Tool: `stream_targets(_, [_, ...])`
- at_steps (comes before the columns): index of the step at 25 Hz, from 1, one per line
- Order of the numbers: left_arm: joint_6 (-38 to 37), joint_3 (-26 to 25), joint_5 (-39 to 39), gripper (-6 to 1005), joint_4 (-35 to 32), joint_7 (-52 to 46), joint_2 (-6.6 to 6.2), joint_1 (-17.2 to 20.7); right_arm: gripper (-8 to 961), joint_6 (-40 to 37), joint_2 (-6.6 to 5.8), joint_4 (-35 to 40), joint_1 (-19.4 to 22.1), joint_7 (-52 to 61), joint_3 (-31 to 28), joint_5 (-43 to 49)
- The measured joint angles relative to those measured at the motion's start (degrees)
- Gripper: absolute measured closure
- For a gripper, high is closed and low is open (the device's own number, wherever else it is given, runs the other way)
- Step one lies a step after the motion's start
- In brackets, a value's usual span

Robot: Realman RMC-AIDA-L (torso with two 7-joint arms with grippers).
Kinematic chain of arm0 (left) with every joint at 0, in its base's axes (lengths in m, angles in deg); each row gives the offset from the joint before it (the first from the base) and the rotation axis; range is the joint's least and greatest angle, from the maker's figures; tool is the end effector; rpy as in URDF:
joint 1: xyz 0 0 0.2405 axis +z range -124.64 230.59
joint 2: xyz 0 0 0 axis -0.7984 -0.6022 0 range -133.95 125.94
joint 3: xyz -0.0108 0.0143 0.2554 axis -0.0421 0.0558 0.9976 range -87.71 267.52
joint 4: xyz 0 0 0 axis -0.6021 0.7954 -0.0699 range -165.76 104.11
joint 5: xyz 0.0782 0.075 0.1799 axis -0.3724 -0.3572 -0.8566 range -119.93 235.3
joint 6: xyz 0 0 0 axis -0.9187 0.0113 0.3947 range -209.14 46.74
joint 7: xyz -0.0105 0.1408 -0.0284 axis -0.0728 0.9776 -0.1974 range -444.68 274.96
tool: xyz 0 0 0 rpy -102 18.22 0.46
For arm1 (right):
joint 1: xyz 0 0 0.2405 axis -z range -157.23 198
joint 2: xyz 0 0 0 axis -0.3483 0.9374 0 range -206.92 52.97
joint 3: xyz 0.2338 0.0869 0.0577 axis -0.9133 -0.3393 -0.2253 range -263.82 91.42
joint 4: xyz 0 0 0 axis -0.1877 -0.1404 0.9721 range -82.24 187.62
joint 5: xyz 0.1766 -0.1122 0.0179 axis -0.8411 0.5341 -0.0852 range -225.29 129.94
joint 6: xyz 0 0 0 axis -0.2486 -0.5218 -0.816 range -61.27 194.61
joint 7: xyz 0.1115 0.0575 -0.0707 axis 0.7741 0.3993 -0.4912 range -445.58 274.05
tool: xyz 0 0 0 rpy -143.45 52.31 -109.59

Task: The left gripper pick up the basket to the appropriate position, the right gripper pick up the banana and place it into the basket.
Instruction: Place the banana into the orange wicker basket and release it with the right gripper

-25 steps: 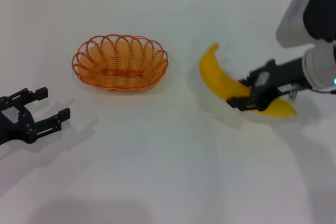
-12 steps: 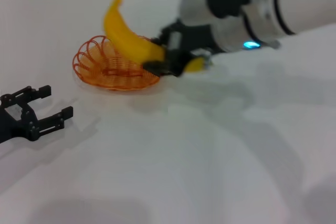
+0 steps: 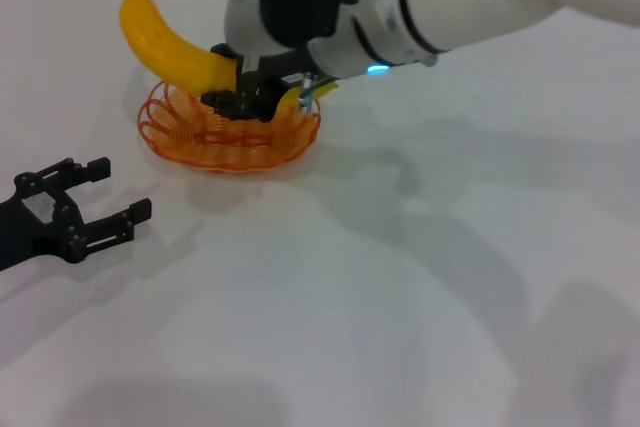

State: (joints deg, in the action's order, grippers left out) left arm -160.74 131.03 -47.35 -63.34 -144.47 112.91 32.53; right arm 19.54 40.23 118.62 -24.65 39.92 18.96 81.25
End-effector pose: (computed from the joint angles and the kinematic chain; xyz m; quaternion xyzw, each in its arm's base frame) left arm -0.3312 0.3008 0.0097 -0.9218 -0.1842 -0.2075 0.2706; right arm 0.0724 0.3893 -0.0913 -0.9766 -0.0301 -0.0238 0.2116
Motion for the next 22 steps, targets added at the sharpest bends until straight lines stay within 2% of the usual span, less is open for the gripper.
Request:
stream_targets(6, [0.12, 0.02, -0.02, 199, 1.26, 0.08, -0.06, -0.95, 477, 6.41, 0.04, -6.54, -2.68, 0.0, 4.51, -0.05])
stream_targets(21, [0.45, 0.09, -0.7, 199, 1.31, 0.03, -0.12, -1.07, 477, 15.87, 0.21, -8.55, -2.76, -0.11, 12.62, 0.28])
stream_targets(22, [0.45, 0.09, -0.7, 199, 1.31, 0.06, -0.12, -1.05, 441, 16.46, 0.21, -8.55, -2.61, -0.09, 12.67, 0.28])
